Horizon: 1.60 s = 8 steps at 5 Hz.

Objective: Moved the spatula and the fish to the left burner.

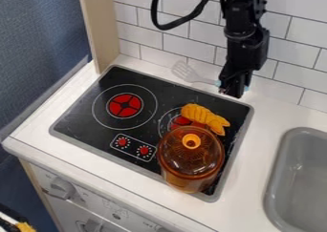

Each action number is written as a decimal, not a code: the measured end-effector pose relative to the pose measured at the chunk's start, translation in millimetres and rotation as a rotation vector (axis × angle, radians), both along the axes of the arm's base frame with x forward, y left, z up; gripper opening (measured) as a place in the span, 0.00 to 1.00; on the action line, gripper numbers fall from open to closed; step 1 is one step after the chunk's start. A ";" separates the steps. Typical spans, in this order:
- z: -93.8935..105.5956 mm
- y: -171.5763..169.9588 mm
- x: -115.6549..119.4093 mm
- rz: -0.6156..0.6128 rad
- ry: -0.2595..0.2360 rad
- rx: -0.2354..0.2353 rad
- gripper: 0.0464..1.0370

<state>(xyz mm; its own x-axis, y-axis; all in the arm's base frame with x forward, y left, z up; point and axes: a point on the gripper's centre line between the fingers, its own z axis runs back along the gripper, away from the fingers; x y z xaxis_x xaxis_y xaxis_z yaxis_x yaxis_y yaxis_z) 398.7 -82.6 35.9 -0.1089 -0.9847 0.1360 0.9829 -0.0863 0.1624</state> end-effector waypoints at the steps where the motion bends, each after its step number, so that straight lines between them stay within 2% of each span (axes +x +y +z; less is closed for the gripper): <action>1: 15.6 -19.7 -8.2 0.018 -0.011 -0.070 0.29; 2: 13.2 -52.1 -26.9 -0.027 0.029 -0.171 0.29; 3: 11.3 -79.5 -43.7 -0.076 0.059 -0.226 0.29; 4: 14.6 -103.8 -61.3 -0.133 0.078 -0.258 0.29; 6: 10.6 -102.7 -65.3 -0.129 0.090 -0.253 0.29; 8: 3.4 -71.7 -56.9 -0.043 0.106 -0.246 0.29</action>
<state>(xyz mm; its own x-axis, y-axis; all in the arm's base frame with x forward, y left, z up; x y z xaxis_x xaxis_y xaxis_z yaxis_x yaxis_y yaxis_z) 341.8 -154.3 39.3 -0.1221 -0.9156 0.3831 0.9919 -0.0987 0.0802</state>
